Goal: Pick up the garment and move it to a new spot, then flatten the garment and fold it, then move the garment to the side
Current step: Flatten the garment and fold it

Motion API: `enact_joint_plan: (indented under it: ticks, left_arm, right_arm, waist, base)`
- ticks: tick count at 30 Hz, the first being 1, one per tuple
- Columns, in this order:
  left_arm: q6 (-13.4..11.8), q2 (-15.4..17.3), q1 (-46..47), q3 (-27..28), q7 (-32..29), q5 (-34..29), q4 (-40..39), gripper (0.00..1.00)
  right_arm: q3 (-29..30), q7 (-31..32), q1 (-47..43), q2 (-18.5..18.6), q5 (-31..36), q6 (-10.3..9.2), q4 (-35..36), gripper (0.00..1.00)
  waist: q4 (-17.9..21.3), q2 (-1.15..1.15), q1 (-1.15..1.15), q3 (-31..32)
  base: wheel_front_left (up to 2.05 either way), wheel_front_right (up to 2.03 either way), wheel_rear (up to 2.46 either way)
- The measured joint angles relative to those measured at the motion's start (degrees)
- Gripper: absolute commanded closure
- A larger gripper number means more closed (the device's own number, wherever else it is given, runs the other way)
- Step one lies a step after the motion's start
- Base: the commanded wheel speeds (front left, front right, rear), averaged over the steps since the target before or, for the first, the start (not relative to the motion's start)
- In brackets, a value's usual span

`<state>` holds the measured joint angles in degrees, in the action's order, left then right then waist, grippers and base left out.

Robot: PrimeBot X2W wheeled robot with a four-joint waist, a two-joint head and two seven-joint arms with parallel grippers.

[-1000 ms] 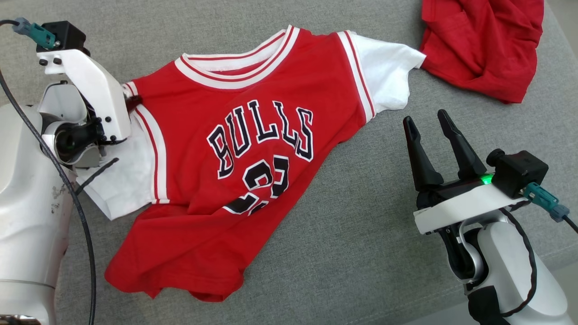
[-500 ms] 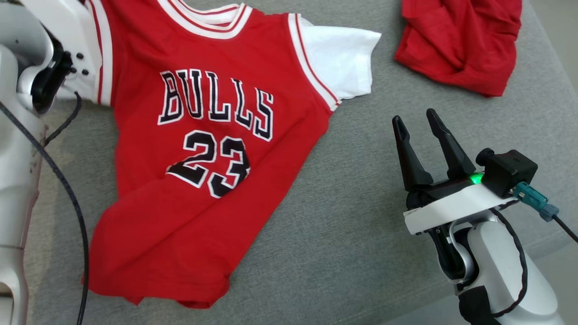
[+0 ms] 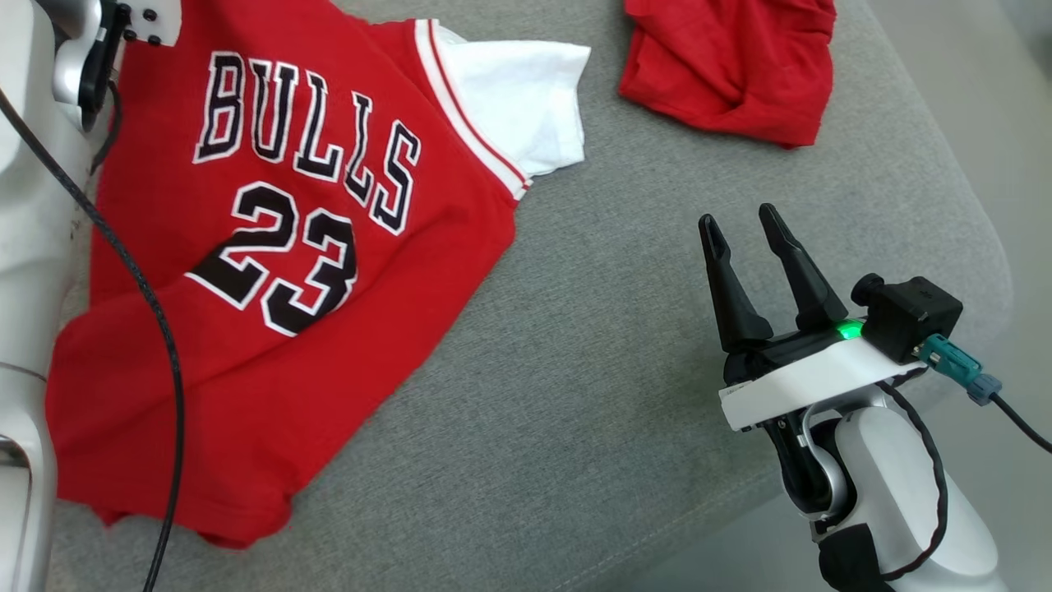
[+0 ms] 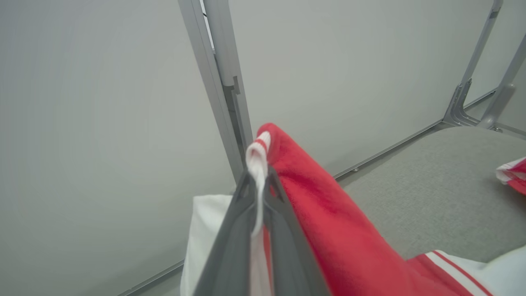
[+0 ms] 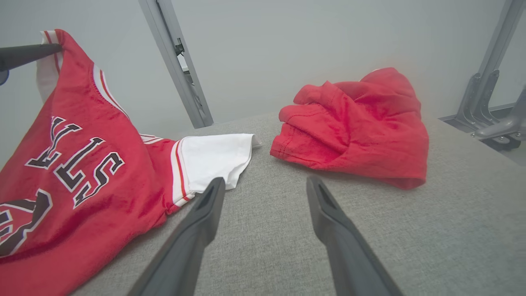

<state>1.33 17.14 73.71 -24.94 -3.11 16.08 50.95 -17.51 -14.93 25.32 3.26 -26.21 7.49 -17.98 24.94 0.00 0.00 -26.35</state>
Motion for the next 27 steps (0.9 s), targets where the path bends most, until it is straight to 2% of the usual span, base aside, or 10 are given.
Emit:
enact_joint_plan:
  ticks: [3,4,5,11,17,22,27]
  left_arm:
    - [-0.5,-0.5,1.8,-0.3,1.4,-0.3,3.4,1.00]
    - [-0.7,-0.8,2.0,-0.4,1.4,-0.3,4.7,0.57]
    - [-0.7,-1.3,2.0,-0.7,1.4,-0.4,7.2,0.00]
    - [0.1,-1.7,3.8,-0.9,2.8,0.1,11.6,0.00]
    - [1.2,-2.7,4.2,-0.5,7.4,1.5,13.2,0.00]
    - [2.3,-4.2,2.6,0.7,12.6,3.8,13.2,0.00]
    - [3.2,-5.0,-4.4,2.5,17.2,6.6,10.1,0.00]
  right_arm:
    - [0.0,0.0,0.0,-0.1,-0.2,0.00,0.0,0.00]
    - [0.1,0.0,0.0,-0.1,-0.3,0.00,0.0,0.00]
    - [0.1,0.0,0.0,-0.2,-0.4,0.00,0.1,0.00]
    - [0.4,0.0,0.0,-0.4,-0.5,0.00,0.2,0.00]
    - [1.3,0.0,0.0,-0.4,0.5,0.00,0.3,0.00]
    - [2.5,0.0,-0.2,0.5,1.8,0.00,0.5,0.00]
    - [4.6,-0.1,-1.4,2.8,3.1,0.00,0.9,0.00]
  waist:
    - [1.1,0.00,0.00,-0.5]
    - [1.4,0.00,0.00,-0.7]
    - [1.6,0.00,0.00,-1.1]
    - [1.0,0.00,0.00,-1.4]
    - [-1.4,0.00,0.00,-0.4]
    - [-4.4,0.00,0.00,1.5]
    - [-9.3,0.00,0.00,4.3]
  base:
    - [0.00,0.00,0.00]
    - [0.00,0.00,0.00]
    - [0.00,0.00,0.00]
    - [0.00,0.00,0.00]
    - [0.00,0.00,0.00]
    - [0.00,0.00,0.00]
    - [0.00,0.00,0.00]
